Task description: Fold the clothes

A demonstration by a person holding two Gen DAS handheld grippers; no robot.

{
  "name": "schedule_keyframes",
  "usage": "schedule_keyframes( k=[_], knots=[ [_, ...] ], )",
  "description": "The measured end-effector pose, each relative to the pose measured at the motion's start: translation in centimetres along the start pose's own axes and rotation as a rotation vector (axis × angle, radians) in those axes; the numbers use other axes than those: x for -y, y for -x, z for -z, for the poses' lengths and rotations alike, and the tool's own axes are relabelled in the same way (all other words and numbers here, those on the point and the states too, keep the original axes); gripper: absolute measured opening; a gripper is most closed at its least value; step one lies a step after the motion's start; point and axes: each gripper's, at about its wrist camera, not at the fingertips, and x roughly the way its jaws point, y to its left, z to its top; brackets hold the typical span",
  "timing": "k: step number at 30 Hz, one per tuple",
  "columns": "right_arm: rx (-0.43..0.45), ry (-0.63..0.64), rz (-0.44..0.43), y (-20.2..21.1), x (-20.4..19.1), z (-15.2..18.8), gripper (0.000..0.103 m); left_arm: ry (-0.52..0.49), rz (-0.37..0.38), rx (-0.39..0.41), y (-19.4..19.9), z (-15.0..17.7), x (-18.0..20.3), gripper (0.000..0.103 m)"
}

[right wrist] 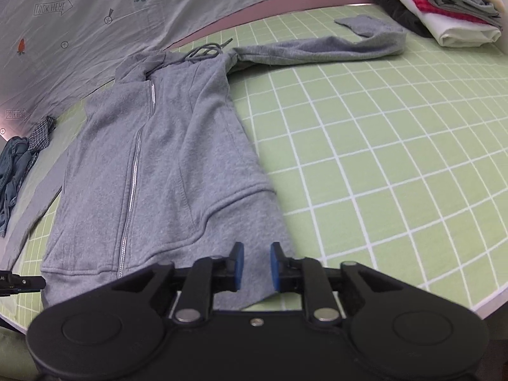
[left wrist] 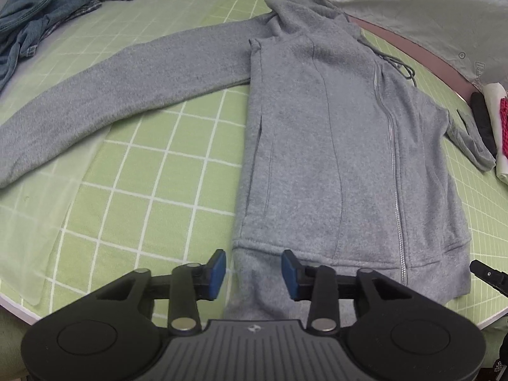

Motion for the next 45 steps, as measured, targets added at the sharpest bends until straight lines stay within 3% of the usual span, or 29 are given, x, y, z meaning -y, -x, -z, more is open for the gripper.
schedule_keyframes(
  k=[1,5,11,16,19,26,29,32,37,43,44,45],
  knots=[
    [0.013,0.008,0.013,-0.1,0.0,-0.6,0.042,-0.002,-0.011,0.019,0.0,-0.5,0.4,0.07],
    [0.031,0.01,0.034,-1.2,0.2,-2.5,0.051,-0.023,-0.038,0.048,-1.2,-2.5,2.1,0.083],
    [0.077,-0.014,0.065,-2.7,1.6,-5.5,0.083,-0.066,-0.065,0.056,-3.8,-5.4,4.7,0.091],
    [0.129,-0.07,0.148,-4.3,4.8,-8.8,0.087,-0.094,-0.097,0.044,-6.8,-8.0,6.7,0.091],
    [0.16,-0.169,0.192,-5.4,8.0,-11.3,0.087,-0.102,-0.112,0.046,-8.3,-9.7,7.6,0.092],
    [0.24,-0.367,0.319,-7.9,14.8,-16.8,0.067,-0.068,-0.201,-0.011,-11.0,-12.0,8.1,0.097],
    [0.292,-0.435,0.315,-8.6,17.3,-18.6,0.052,-0.054,-0.227,-0.024,-11.7,-12.2,8.1,0.102],
    [0.324,-0.498,0.307,-9.4,19.5,-20.2,0.047,-0.023,-0.223,-0.034,-11.8,-12.4,7.9,0.103],
    [0.349,-0.548,0.263,-11.2,22.2,-22.8,0.043,-0.024,-0.222,-0.041,-11.9,-12.8,7.9,0.103],
    [0.302,-0.552,0.199,-14.0,23.6,-25.1,0.043,-0.019,-0.224,-0.042,-11.8,-12.8,8.1,0.103],
    [0.294,-0.544,0.198,-14.2,23.6,-25.2,0.038,-0.018,-0.225,-0.041,-11.7,-12.7,8.1,0.103],
    [0.287,-0.536,0.197,-14.5,23.5,-25.3,0.024,-0.018,-0.225,-0.039,-11.7,-12.7,8.2,0.103]
  ],
)
